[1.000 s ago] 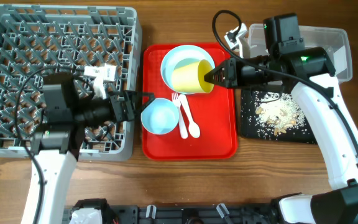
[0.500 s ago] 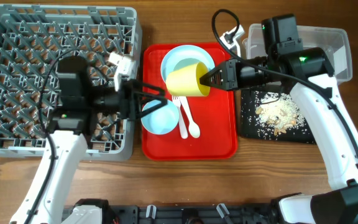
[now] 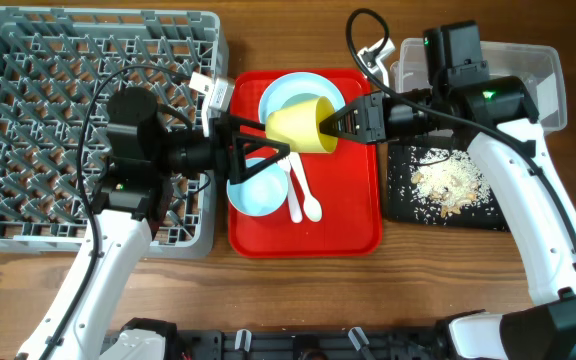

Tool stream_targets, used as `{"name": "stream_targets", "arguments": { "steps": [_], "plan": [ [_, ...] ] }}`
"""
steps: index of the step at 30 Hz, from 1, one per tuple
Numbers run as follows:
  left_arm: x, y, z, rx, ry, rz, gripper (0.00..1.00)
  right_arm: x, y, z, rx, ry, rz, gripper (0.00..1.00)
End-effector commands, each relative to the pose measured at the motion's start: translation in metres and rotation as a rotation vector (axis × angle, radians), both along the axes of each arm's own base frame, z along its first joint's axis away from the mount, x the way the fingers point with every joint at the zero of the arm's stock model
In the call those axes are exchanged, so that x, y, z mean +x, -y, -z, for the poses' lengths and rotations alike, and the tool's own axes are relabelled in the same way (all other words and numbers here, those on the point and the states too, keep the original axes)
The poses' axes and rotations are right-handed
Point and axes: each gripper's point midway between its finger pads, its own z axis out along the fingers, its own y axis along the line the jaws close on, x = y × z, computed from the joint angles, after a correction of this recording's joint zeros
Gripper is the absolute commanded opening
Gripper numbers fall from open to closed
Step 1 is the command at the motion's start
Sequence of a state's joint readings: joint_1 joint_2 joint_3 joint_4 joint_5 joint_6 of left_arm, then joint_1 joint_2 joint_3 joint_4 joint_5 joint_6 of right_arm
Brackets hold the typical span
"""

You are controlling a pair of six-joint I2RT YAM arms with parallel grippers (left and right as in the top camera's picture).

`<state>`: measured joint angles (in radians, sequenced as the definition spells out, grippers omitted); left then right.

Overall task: Sort waste into correct bins and load items into the dishwasher rack
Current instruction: 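Move the left gripper toward the yellow cup held by the right gripper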

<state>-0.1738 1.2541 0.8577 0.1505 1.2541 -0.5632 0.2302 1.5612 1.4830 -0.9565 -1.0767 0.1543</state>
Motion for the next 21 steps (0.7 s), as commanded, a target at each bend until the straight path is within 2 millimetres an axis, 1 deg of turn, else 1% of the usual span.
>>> {"name": "stream_targets", "arguments": {
  "steps": [1, 5, 12, 15, 17, 21],
  "plan": [
    [-0.007, 0.013, -0.006, -0.003, 0.018, 0.037, 0.86, -0.024, -0.023, -0.015, 0.11, -0.012, -0.129, 0.04],
    [0.0, 0.012, -0.004, 0.007, 0.03, -0.002, 0.89, -0.027, -0.025, -0.025, 0.164, 0.003, -0.16, 0.04],
    [0.004, 0.011, -0.004, 0.013, 0.031, -0.024, 0.93, -0.028, -0.026, -0.029, 0.187, 0.006, -0.175, 0.04],
    [0.004, 0.011, -0.004, 0.012, 0.032, -0.024, 0.9, -0.028, -0.026, -0.029, 0.186, 0.005, -0.174, 0.04],
    [0.004, 0.011, -0.005, 0.011, 0.038, -0.024, 0.83, -0.029, -0.026, -0.029, 0.185, 0.001, -0.173, 0.04],
    [0.005, 0.011, -0.011, 0.001, 0.081, -0.024, 0.79, -0.024, -0.023, -0.016, 0.114, -0.012, -0.132, 0.05]
  ]
}}
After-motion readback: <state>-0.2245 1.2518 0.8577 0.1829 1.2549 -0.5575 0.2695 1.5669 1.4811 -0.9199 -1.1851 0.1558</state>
